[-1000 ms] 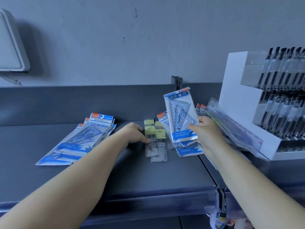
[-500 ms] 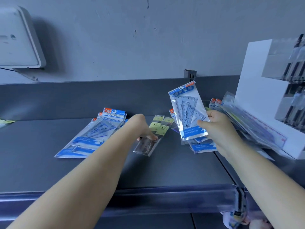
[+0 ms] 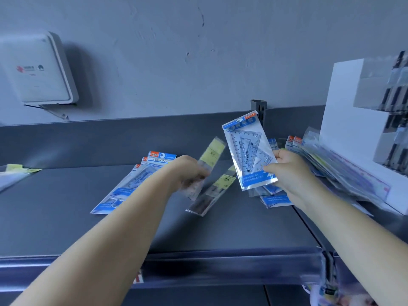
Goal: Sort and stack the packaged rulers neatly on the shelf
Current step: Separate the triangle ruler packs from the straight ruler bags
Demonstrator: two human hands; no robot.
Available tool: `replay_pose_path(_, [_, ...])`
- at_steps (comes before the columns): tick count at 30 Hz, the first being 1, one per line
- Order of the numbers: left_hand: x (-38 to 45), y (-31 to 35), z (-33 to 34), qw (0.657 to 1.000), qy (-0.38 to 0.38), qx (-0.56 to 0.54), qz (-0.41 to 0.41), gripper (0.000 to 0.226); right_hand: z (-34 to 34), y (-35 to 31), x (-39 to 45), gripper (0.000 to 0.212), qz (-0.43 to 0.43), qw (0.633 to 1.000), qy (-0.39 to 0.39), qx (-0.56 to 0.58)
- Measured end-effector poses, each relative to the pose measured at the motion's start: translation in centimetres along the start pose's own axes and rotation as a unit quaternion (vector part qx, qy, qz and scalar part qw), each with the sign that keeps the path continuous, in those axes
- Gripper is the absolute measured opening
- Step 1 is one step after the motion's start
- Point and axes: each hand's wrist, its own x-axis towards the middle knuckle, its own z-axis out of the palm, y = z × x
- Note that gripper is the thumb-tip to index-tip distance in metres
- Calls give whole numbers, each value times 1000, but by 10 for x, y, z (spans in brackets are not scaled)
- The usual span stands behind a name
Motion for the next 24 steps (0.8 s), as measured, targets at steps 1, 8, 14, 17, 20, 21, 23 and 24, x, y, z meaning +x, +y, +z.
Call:
replay_pose_path(1, [-2, 0, -5, 998, -1, -64, -4, 9, 3, -4, 0, 26, 1, 1000, -4, 2])
replay_pose_path(8, [-29, -20, -58, 968, 15, -243, 63, 14, 65, -28, -9, 28, 36, 991, -79, 104])
replay_pose_path(14, [-35, -50, -112, 966, 103, -210, 110, 13, 141, -51, -15, 18, 64, 984, -115, 119])
replay_pose_path(17, [-35, -65, -136, 966, 116, -198, 121, 11, 171, -55, -20, 23, 51, 991, -123, -10])
replay_pose_path(20, [-36, -83, -159, 971, 115, -172, 119, 10, 193, -58, -29, 57, -1, 973, -114, -201])
replay_pose_path(21, [-37, -89, -168, 973, 117, -162, 118, 9, 202, -60, -31, 61, -44, 964, -104, -241])
replay_pose_path(23, [-39, -103, -188, 975, 123, -145, 112, 8, 221, -66, -34, 51, -119, 946, -105, -282])
replay_pose_path(24, [-41, -110, -198, 976, 126, -138, 107, 8, 233, -71, -36, 42, -146, 938, -112, -293])
